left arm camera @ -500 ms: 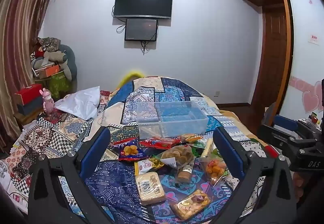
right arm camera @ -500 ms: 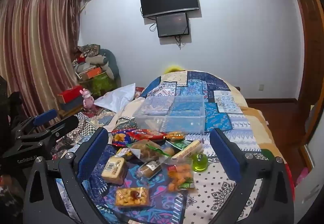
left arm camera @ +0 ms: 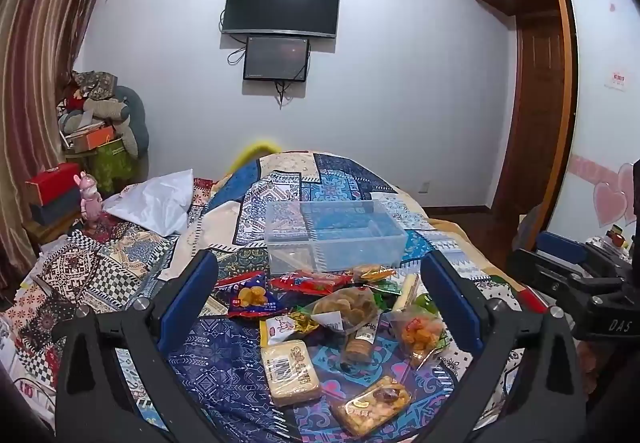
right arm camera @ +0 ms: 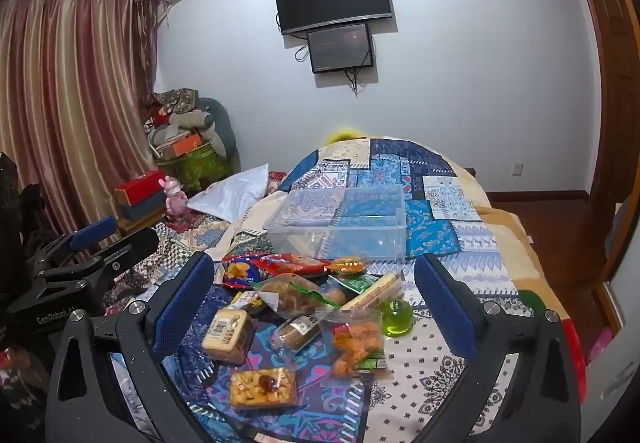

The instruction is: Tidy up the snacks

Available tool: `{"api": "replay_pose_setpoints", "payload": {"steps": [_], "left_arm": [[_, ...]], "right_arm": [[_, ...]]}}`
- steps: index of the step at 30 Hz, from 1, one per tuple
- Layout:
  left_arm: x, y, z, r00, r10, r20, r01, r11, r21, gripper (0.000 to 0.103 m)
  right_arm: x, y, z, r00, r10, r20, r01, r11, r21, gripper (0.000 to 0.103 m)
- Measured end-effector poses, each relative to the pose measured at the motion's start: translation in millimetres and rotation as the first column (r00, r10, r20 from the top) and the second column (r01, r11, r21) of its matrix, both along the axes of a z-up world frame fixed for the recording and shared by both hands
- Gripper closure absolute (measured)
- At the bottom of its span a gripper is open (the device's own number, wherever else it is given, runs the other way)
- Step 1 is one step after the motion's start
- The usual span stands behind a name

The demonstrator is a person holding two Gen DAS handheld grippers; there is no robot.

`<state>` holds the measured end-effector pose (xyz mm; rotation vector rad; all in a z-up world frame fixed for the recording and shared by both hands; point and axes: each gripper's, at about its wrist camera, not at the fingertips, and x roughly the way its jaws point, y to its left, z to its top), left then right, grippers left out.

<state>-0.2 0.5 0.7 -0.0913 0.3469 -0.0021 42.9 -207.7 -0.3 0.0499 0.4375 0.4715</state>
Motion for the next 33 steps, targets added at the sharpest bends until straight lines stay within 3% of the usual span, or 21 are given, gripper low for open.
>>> {"api": "replay_pose_setpoints", "payload": {"steps": [33], "left_arm": [[3.0,-2.7,-2.9,1.000,-0.001,0.004,0.001,1.000,-0.003,0.000]], "right_arm": [[-0.7,-0.9,4.2,1.000,0.001,0.003,-0.001,1.000,-0.004,0.003]]}}
